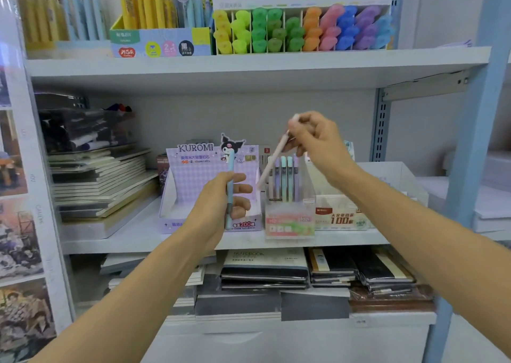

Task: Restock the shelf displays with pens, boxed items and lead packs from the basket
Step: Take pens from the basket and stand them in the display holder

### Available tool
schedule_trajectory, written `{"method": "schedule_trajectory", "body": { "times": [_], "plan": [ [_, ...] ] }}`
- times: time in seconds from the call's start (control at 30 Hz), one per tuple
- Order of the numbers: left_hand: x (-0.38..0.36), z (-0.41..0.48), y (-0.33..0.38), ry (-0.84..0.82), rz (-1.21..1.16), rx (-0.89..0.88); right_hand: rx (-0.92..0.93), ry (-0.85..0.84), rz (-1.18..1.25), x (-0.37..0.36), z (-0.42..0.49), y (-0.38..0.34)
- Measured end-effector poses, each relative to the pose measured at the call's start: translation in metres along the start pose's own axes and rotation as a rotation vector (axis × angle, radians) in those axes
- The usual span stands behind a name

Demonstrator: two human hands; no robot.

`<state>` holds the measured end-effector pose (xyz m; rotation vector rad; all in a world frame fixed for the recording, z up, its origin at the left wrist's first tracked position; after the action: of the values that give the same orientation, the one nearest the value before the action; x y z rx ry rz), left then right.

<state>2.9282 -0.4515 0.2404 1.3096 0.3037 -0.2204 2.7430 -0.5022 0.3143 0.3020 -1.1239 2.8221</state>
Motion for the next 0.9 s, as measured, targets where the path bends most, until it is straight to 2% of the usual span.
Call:
{"method": "schedule_trajectory", "body": {
  "times": [0.07,0.13,0.23,0.43,0.63,0.8,0.9],
  "plan": [
    [0.003,0.004,-0.005,-0.005,-0.021,0.02,-0.023,0.092,-0.066,0.011,0.009,0.009],
    [0.008,0.007,-0.01,-0.033,0.028,-0.017,-0.054,0.096,-0.187,0.014,0.013,0.023],
    [0.012,0.008,-0.017,-0.107,0.073,-0.063,-0.093,0.047,-0.289,0.009,0.012,0.045],
    [0.013,0.013,-0.027,-0.133,-0.031,0.045,-0.041,-0.071,-0.429,-0.007,0.009,0.065],
    [0.015,0.013,-0.028,-0.198,-0.074,0.039,-0.031,-0.167,-0.485,-0.003,0.017,0.064],
    [0.014,0.012,-0.028,-0.215,-0.107,0.046,0.042,-0.051,-0.513,-0.013,0.015,0.064],
    [0.017,0.012,-0.026,-0.195,-0.101,0.039,0.053,-0.046,-0.772,-0.017,0.016,0.069]
  ]
}}
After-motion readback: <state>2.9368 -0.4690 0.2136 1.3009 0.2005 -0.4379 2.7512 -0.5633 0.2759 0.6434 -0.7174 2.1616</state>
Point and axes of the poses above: each hand's wrist, its own z-axis towards the middle knuckle, its own x-axis out of the back of the hand, y = z × x, the point moved 3 cm from there along z, towards the middle knuckle, and after that the axes turned 7 degrees about -z, right-handed, at the moved point
